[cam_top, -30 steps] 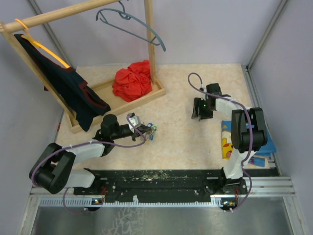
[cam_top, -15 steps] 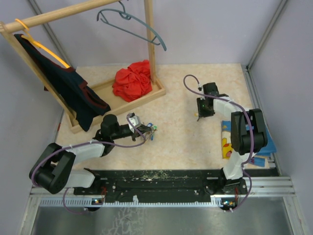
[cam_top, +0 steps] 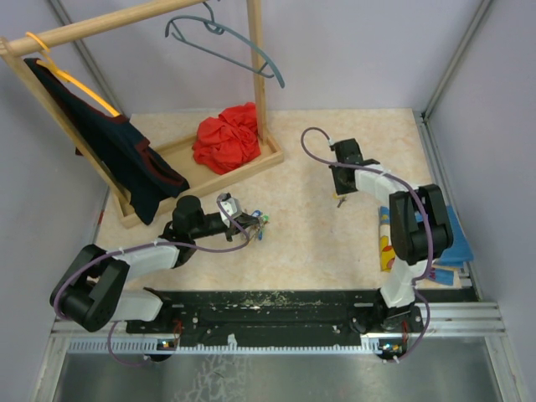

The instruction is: Put the keys on the keyring

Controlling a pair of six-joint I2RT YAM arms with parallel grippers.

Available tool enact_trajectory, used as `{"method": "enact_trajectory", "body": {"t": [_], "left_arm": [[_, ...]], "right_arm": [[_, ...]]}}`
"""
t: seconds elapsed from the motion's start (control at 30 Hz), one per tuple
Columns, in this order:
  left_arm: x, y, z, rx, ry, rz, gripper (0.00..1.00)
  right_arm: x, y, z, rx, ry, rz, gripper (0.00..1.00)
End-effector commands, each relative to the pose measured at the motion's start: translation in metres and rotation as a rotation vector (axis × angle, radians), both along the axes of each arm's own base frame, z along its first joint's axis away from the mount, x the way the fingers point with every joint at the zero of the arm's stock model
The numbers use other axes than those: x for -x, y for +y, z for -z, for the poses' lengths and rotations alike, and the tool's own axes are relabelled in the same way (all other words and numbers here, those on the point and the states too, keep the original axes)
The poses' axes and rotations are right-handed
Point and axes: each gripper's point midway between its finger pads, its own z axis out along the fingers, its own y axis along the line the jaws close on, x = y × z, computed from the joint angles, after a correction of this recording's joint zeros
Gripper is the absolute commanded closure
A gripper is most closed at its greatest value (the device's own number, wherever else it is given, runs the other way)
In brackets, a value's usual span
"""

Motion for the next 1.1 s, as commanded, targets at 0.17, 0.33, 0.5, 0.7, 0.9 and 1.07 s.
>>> {"method": "enact_trajectory", "body": {"t": [0.17, 0.33, 0.5, 0.7, 0.9, 1.07], "left_arm": [[-0.002, -0.004, -0.008, 0.004, -0.027, 0.014, 1.00], [-0.002, -0.003, -0.007, 0.003, -0.026, 0.012, 1.00], [-0.002, -0.003, -0.008, 0.004, -0.029, 0.012, 1.00], [-0.002, -0.004, -0.008, 0.004, -0.029, 0.014, 1.00], [-0.002, -0.003, -0.008, 0.002, -0.027, 0.012, 1.00], [-0.002, -0.003, -0.008, 0.003, -0.028, 0.012, 1.00]], "right_arm": [[-0.024, 0.011, -0.008, 0.008, -0.059, 0.040, 0.79], [-0.021, 0.007, 0.000, 0.027, -0.036, 0.065, 0.77], [-0.017, 0.000, 0.006, 0.058, -0.014, 0.095, 0.77], [-0.014, -0.003, 0.017, 0.078, 0.008, 0.109, 0.79], [-0.014, -0.005, 0.012, 0.084, 0.003, 0.113, 0.91], [-0.014, -0.001, -0.003, 0.058, -0.020, 0.091, 1.00]]}}
